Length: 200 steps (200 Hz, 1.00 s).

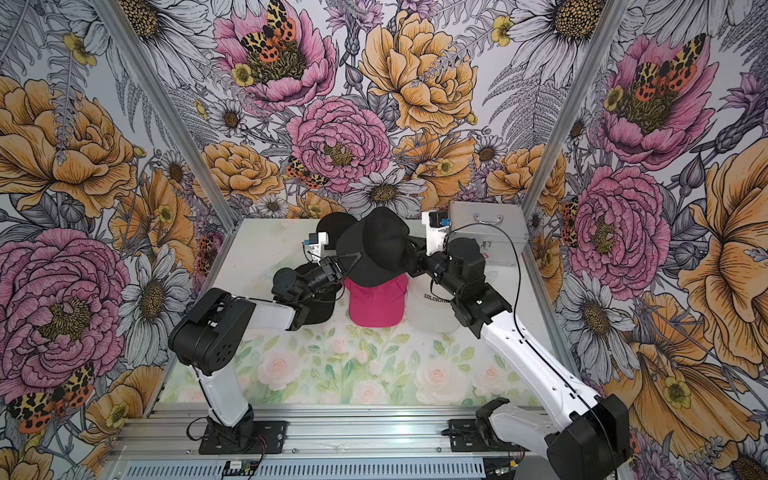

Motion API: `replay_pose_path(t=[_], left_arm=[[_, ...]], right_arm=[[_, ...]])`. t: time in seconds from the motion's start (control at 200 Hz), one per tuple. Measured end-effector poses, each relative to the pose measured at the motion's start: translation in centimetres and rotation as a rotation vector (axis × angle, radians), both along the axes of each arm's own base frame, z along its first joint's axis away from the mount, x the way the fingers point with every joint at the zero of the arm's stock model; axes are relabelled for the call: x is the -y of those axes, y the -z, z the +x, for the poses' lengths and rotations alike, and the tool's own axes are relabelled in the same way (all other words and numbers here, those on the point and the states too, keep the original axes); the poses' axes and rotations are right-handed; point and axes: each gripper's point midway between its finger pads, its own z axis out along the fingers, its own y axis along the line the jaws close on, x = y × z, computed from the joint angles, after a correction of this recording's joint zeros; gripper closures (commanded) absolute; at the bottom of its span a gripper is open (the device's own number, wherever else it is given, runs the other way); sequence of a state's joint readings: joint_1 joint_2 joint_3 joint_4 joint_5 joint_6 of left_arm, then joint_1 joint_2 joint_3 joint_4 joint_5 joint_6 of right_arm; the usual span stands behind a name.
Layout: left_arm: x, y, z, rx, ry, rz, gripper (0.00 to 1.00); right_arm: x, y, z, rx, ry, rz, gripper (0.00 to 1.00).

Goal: Stack the baseball caps by color
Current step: Pick up the baseball cap from the center of the board.

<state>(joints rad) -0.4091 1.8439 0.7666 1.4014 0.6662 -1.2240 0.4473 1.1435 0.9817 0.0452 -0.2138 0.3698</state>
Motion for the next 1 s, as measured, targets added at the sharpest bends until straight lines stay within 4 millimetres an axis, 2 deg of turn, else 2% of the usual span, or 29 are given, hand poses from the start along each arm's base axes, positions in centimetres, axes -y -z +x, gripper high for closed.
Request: replay_pose_path(t=[0.05, 0.055, 0.085, 0.1, 0.115, 0.325, 0.56, 0.785, 1.0], left_arm=[[-0.3, 0.3, -0.1, -0.007, 0.001, 0.007, 1.0], [-0.3, 0.3, -0.1, -0.009, 0.001, 0.007, 1.0], [-0.5, 0.3, -0.1, -0.009, -0.001, 0.009, 1.0], [-0.7, 0.3, 0.0, -0.009, -0.002, 0.009, 1.0], [-0.8, 0.3, 0.0, -0.009, -0.004, 0.01, 1.0], [-2.7, -0.2, 0.7, -0.039, -0.021, -0.008, 1.0], [-1.9, -0.2, -0.2, -0.105, 0.041, -0.014, 1.0], [0.3, 0.0, -1.7, -0.146, 0.101, 0.055, 1.0], [1.9, -0.7, -2.7, -0.116, 0.124, 0.13, 1.0]], right_arm=[[0.1, 0.5, 0.1, -0.014, 0.0, 0.017, 0.46], [0.2, 0.6, 0.1, -0.015, 0.0, 0.018, 0.46], [0.2, 0.8, 0.1, -0.021, -0.005, 0.03, 0.28], [0.2, 0.9, 0.1, -0.023, -0.008, 0.036, 0.07], [0.3, 1.0, 0.1, -0.025, -0.01, 0.04, 0.01], [0.9, 1.3, -0.3, -0.043, -0.048, 0.098, 0.01], [2.8, 2.1, 0.0, -0.094, -0.011, 0.179, 0.01], [1.0, 2.0, -0.4, -0.114, -0.138, 0.203, 0.02], [-0.5, 3.6, -0.1, -0.177, -0.219, 0.196, 0.08]])
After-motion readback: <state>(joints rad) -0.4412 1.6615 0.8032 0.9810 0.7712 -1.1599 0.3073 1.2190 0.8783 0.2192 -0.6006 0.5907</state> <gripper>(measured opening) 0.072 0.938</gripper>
